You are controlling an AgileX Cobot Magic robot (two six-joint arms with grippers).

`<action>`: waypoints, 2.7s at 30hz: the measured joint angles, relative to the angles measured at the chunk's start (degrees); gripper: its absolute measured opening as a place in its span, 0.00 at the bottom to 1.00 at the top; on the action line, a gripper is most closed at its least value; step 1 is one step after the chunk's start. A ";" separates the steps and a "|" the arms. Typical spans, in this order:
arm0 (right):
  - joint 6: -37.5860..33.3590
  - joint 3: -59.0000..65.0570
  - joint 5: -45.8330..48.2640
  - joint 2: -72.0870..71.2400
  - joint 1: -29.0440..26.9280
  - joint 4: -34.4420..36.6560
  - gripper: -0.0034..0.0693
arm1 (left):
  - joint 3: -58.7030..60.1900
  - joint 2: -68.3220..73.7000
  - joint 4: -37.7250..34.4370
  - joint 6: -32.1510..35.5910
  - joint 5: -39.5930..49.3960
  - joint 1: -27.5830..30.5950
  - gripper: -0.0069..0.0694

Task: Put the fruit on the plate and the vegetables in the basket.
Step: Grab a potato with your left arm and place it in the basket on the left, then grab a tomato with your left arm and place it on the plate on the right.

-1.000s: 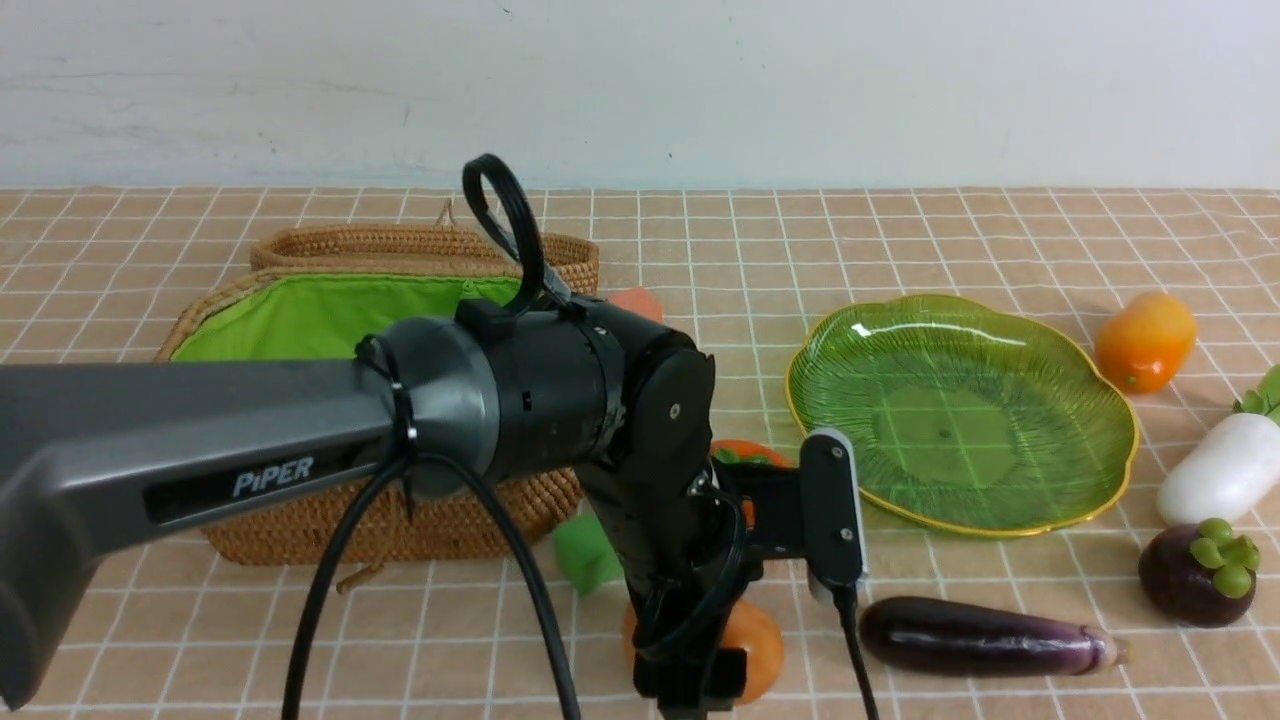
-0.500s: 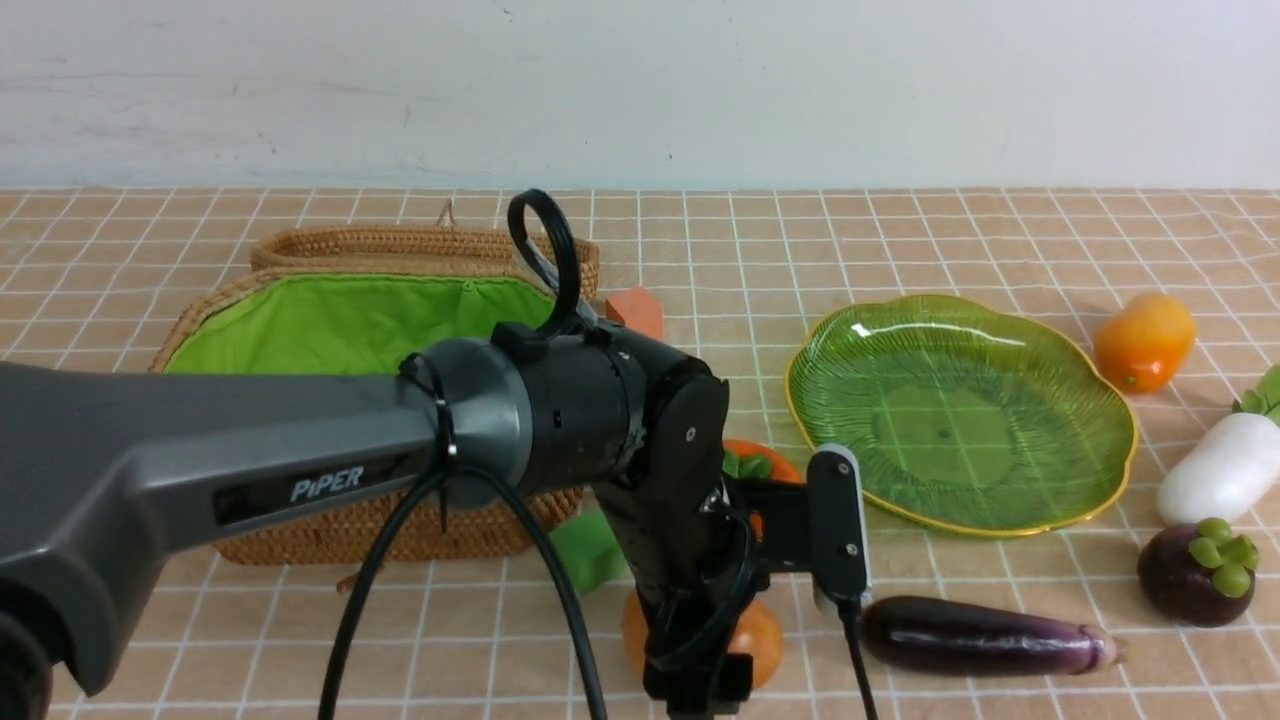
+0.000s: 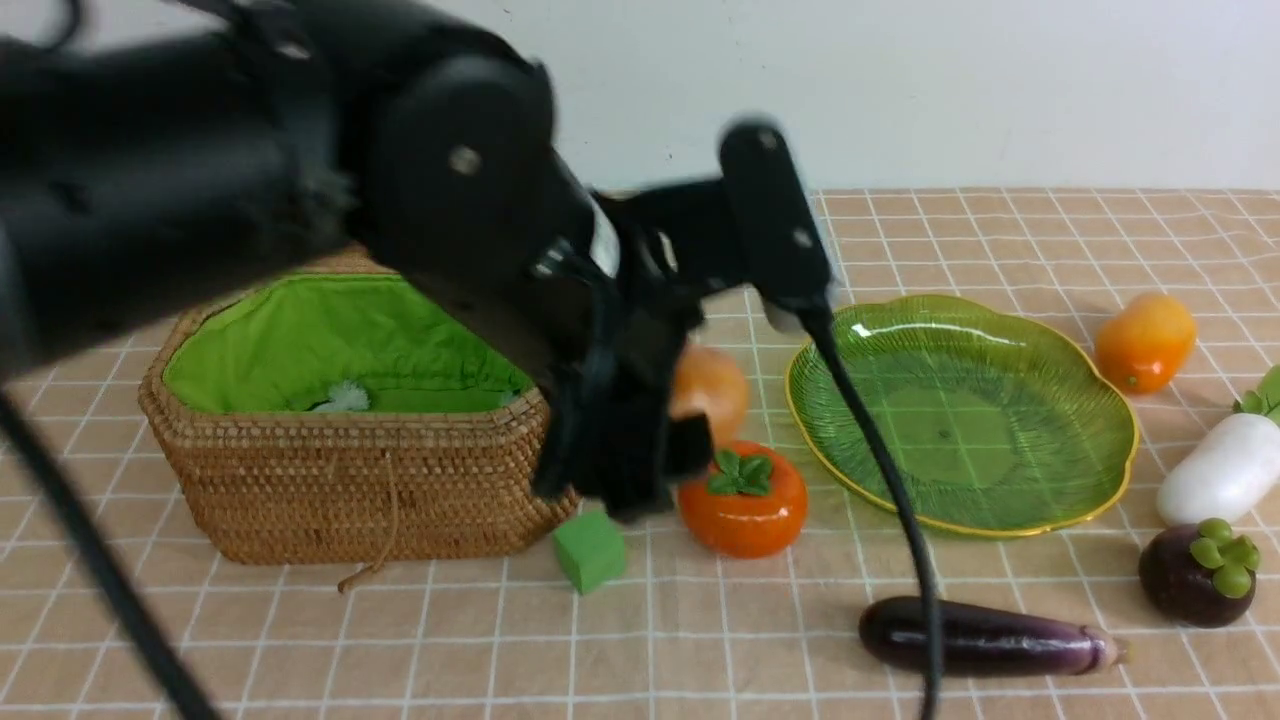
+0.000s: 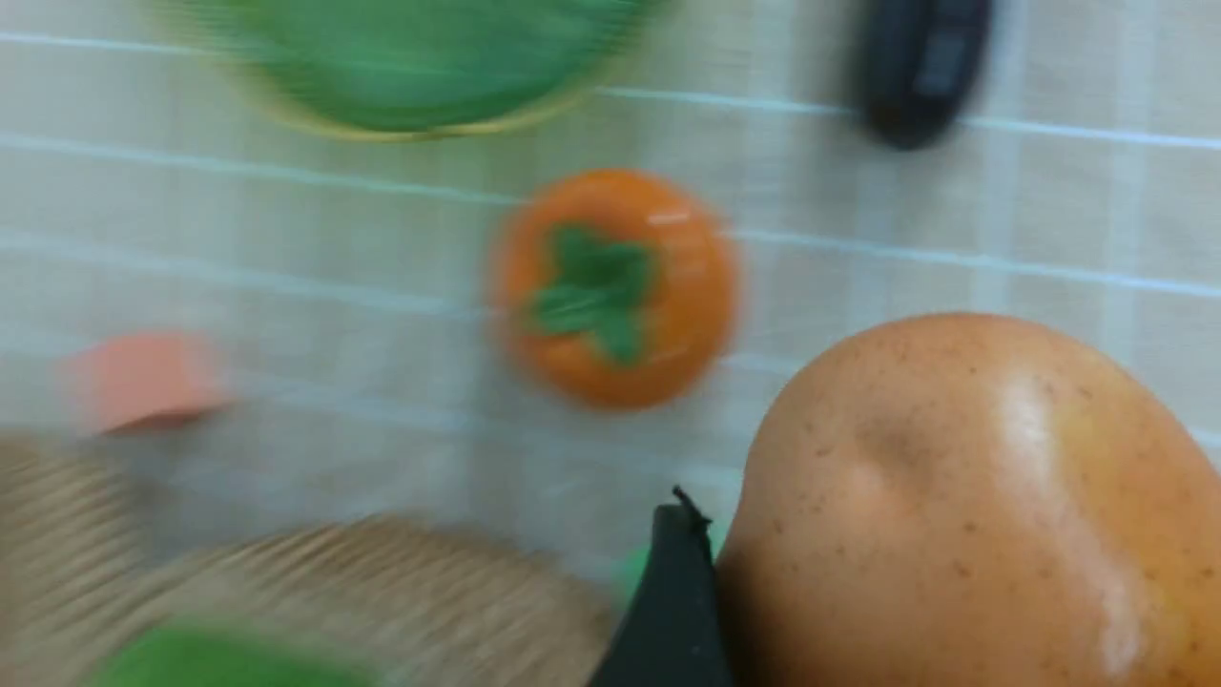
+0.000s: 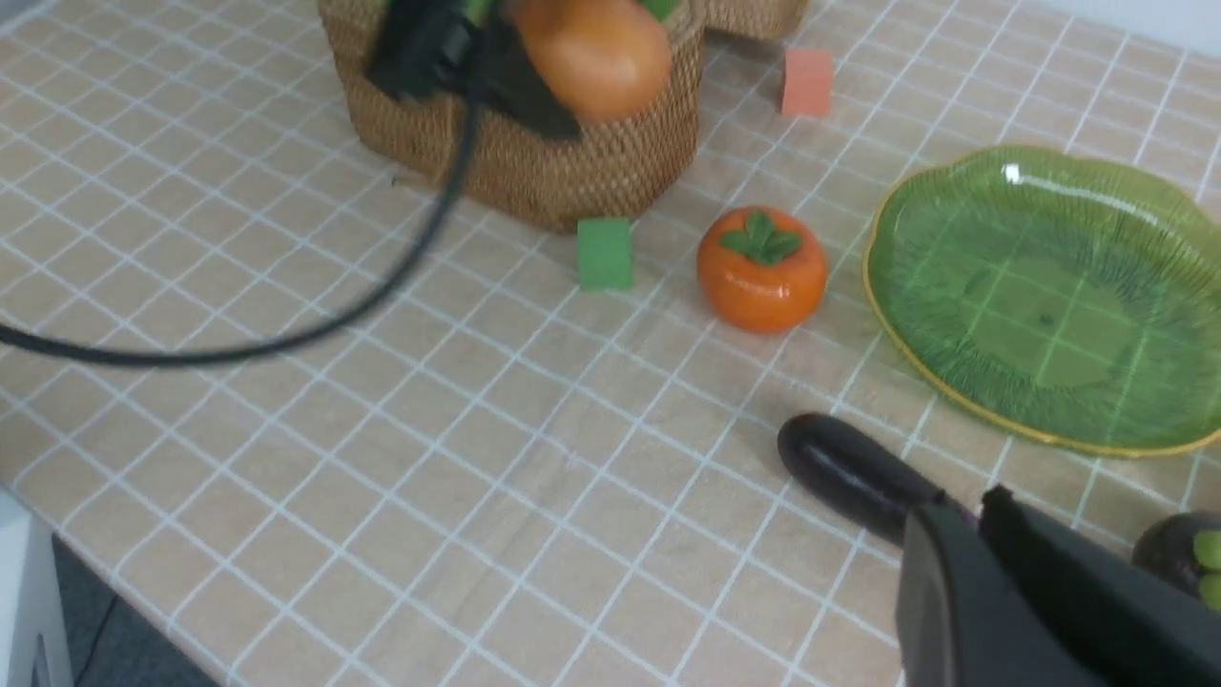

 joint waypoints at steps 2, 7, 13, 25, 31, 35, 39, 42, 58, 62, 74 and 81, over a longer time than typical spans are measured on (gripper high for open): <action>0.00 0.00 -1.28 0.00 0.00 0.33 0.12 | -0.19 -2.53 9.08 -3.42 0.55 2.83 0.89; 0.00 0.00 -1.47 0.00 0.00 1.24 0.12 | -0.19 0.39 12.32 -4.51 -0.15 10.50 0.89; 0.00 0.00 -1.47 0.00 0.00 1.67 0.12 | -0.08 5.93 12.74 -4.84 -2.41 16.09 0.89; 0.00 0.00 -1.47 0.00 0.00 1.73 0.12 | -0.08 4.98 14.45 -7.31 -2.77 16.44 0.96; 0.00 0.00 -1.51 0.00 0.00 1.73 0.12 | -0.08 1.02 4.87 -13.53 -2.68 13.87 0.85; 0.00 0.00 -1.35 0.00 0.00 1.56 0.12 | -0.08 0.78 -3.24 -17.60 -3.09 10.44 0.64; 0.77 -0.13 1.19 0.00 0.00 1.50 0.12 | -1.03 4.12 -9.14 -23.01 -1.33 3.11 0.24; 1.13 -0.44 2.74 0.00 0.00 1.50 0.12 | -2.81 9.36 -7.49 -23.14 0.02 -1.43 0.13; 1.48 -0.56 2.74 0.00 0.00 1.56 0.14 | -3.94 29.49 21.86 -32.86 -19.14 -7.33 0.91; 1.48 -0.56 2.74 0.00 0.00 1.56 0.14 | -4.05 32.66 29.73 -36.27 -19.71 -7.33 0.87; 1.48 -0.56 2.74 0.00 0.00 1.68 0.15 | -4.31 34.07 39.21 -46.60 -17.22 -7.38 0.73; 2.78 -0.56 2.74 0.00 0.00 -1.90 0.16 | -4.33 30.40 37.32 -46.84 -13.29 -7.50 0.73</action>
